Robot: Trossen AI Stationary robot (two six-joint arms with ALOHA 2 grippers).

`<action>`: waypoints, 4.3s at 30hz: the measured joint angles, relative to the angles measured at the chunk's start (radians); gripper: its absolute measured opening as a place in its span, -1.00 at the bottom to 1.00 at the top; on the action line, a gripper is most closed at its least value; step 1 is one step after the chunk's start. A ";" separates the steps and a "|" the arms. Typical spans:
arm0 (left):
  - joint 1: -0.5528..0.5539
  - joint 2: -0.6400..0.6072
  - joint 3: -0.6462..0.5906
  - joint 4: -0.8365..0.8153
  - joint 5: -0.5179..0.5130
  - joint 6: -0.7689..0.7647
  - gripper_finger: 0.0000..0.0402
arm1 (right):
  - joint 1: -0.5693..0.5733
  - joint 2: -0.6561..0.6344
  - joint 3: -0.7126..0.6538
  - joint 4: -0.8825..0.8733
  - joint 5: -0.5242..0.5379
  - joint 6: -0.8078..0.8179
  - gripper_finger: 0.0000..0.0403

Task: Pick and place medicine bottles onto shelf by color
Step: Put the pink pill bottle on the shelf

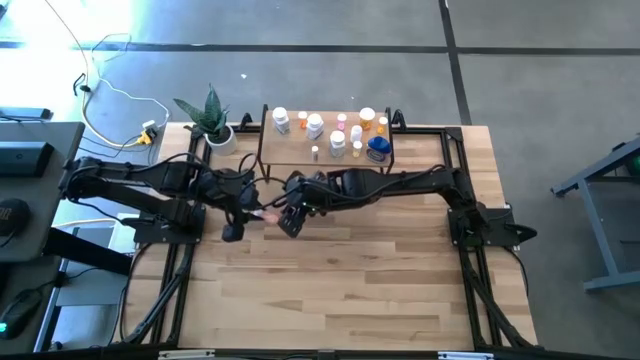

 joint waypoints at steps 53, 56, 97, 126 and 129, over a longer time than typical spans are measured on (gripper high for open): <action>0.570 0.454 0.785 -0.580 -0.099 0.321 -0.46 | -0.125 -0.055 -0.001 -0.104 0.098 -0.070 0.11; 0.570 0.481 0.787 -0.581 -0.063 0.318 -0.46 | -0.137 -0.092 -0.001 -0.115 0.118 -0.105 0.11; 0.582 0.729 0.786 -0.627 -0.130 0.243 -0.46 | -0.255 -0.243 0.000 -0.314 0.286 -0.324 0.11; 0.575 0.729 0.786 -0.626 -0.111 0.382 -0.39 | -0.255 -0.243 0.000 -0.316 0.287 -0.331 0.11; 0.575 0.729 0.786 -0.620 -0.114 0.382 -0.30 | -0.255 -0.243 0.000 -0.316 0.286 -0.331 0.11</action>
